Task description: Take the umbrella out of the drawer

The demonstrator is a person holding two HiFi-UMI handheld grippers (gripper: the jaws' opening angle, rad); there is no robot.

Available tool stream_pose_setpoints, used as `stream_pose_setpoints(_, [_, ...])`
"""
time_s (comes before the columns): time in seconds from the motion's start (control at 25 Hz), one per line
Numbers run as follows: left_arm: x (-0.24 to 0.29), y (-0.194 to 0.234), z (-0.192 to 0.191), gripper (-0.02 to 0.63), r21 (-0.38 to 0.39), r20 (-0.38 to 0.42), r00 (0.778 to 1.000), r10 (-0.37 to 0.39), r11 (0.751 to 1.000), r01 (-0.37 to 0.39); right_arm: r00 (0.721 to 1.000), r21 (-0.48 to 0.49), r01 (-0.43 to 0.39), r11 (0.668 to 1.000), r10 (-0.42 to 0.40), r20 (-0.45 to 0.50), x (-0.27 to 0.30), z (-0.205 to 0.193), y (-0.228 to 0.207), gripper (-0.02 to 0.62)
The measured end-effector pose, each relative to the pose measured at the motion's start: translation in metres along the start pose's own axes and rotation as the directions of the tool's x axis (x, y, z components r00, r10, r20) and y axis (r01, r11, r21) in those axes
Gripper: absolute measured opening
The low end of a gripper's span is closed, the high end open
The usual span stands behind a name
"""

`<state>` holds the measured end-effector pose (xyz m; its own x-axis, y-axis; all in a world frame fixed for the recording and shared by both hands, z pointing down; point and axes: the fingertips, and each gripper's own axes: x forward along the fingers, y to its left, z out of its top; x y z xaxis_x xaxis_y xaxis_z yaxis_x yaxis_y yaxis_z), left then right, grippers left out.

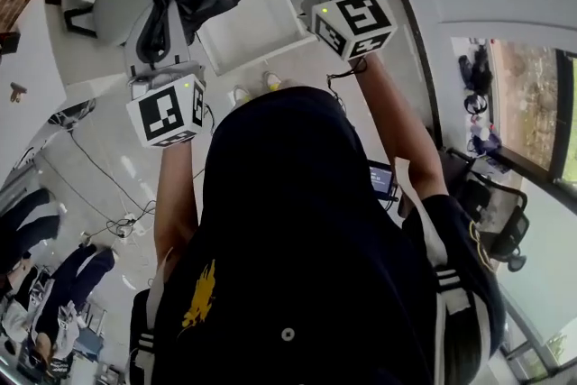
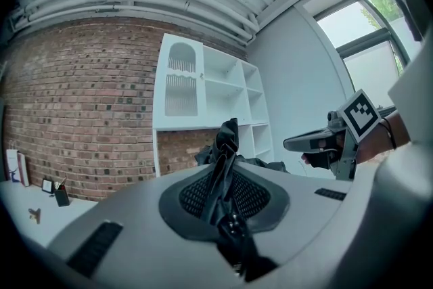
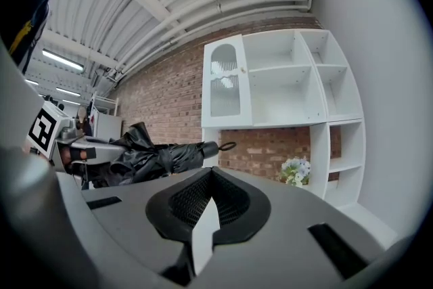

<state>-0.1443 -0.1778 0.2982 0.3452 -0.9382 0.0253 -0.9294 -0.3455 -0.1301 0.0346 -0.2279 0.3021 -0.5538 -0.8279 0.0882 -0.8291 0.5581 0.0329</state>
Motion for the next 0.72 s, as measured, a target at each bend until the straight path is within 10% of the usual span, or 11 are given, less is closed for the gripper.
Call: stream_pose_setpoints(0.72, [-0.001, -0.005, 0.0, 0.051, 0.021, -0.002, 1.0, 0.02, 1.0, -0.02, 0.996, -0.071, -0.078, 0.994, 0.08, 0.032, 0.009, 0.021, 0.025, 0.023])
